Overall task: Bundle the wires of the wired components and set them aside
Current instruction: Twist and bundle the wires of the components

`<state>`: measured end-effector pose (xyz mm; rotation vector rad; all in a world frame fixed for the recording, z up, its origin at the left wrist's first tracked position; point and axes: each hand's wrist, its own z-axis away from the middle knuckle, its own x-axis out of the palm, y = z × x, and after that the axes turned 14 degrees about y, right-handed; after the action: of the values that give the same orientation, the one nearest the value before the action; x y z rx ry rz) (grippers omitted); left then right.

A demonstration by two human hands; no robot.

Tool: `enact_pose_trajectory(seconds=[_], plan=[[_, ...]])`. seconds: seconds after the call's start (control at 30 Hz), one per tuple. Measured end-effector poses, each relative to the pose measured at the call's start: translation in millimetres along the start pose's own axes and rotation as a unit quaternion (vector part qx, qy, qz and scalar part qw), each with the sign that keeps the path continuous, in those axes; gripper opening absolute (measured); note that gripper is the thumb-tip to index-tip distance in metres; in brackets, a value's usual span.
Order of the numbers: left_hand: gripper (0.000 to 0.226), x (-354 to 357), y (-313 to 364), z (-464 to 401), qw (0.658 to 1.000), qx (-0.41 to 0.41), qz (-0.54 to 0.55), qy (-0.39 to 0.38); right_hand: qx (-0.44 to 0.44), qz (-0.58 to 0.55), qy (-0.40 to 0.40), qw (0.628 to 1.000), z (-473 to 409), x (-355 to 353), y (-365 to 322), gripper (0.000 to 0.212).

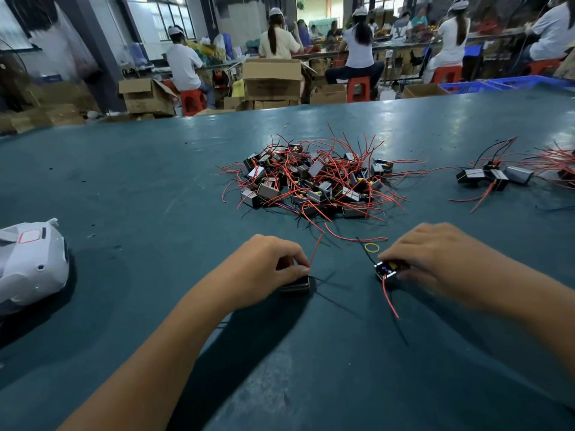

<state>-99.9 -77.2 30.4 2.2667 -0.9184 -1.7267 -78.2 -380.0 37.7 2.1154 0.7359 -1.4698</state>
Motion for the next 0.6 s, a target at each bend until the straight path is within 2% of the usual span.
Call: enact_pose_trajectory(seconds=[0.07, 0.13, 0.2, 0.27, 0.37, 0.5, 0.6], plan=[[0.006, 2.5, 2.1, 0.1, 1.0, 0.0, -0.003, 0.001, 0.009, 0.0, -0.015, 1.0, 2.5, 1.9, 0.3, 0.041], [0.007, 5.1, 5.5, 0.7, 1.0, 0.006, -0.005, 0.002, 0.012, -0.046, 0.066, 0.997, 2.3, 0.7, -0.8, 0.04], [0.01, 6.3, 8.9, 1.3, 1.0, 0.009, 0.0, 0.001, 0.006, -0.078, 0.179, 0.981, 0.4, -4.5, -6.4, 0.027], [0.01, 5.7, 11.5, 2.0, 1.0, 0.002, 0.02, -0.003, 0.002, -0.105, 0.235, 0.966, -0.8, -11.6, -19.2, 0.025], [0.013, 4.3, 13.5, 2.3, 0.999, -0.009, 0.044, -0.017, -0.019, -0.115, 0.192, 0.975, 0.6, -8.5, -43.2, 0.028], [0.023, 1.8, 14.2, 2.3, 0.995, -0.042, 0.08, -0.039, 0.012, -0.111, 0.144, 0.983, -0.7, 9.3, -63.7, 0.015], [0.023, 0.7, 15.8, 4.4, 0.994, -0.036, 0.097, -0.04, -0.005, -0.122, 0.136, 0.983, -3.1, 12.3, -66.2, 0.008]])
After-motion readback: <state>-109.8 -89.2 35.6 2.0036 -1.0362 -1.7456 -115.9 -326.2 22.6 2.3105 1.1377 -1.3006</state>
